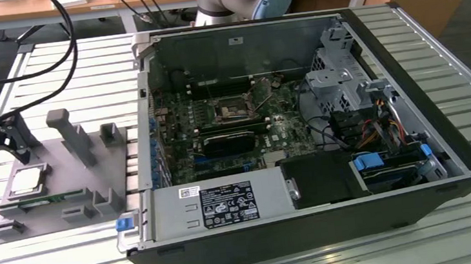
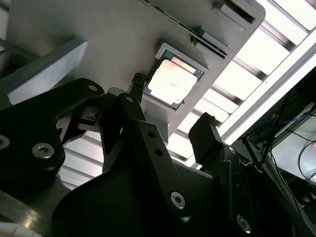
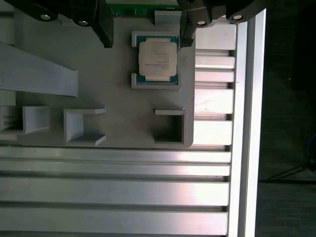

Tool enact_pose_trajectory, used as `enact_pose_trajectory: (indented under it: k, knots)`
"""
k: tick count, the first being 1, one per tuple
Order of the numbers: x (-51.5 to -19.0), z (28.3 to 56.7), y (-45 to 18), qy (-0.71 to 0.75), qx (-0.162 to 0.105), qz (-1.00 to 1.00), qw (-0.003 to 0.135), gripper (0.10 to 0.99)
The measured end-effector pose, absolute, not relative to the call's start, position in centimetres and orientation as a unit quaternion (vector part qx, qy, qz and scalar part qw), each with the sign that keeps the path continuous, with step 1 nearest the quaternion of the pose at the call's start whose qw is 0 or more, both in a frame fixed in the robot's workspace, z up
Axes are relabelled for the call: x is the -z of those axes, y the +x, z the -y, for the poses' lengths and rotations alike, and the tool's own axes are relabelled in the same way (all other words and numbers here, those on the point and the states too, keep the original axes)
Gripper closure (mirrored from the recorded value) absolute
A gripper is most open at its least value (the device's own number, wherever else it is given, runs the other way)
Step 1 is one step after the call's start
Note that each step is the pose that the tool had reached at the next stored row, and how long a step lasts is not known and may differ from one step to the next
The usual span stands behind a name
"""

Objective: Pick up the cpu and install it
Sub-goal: 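Pick up the cpu and move it towards the insertion slot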

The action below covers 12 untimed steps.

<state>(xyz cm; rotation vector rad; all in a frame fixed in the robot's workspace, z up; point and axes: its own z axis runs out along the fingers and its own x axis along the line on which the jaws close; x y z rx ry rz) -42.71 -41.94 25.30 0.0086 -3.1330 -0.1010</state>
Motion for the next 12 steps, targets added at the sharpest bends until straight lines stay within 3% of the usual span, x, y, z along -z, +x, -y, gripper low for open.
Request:
enact_pose_trajectory:
  k: [12]
  knots:
    - [-24.86,41.94,-42.71,0.003,0.032,0.999,0.003,0.439]
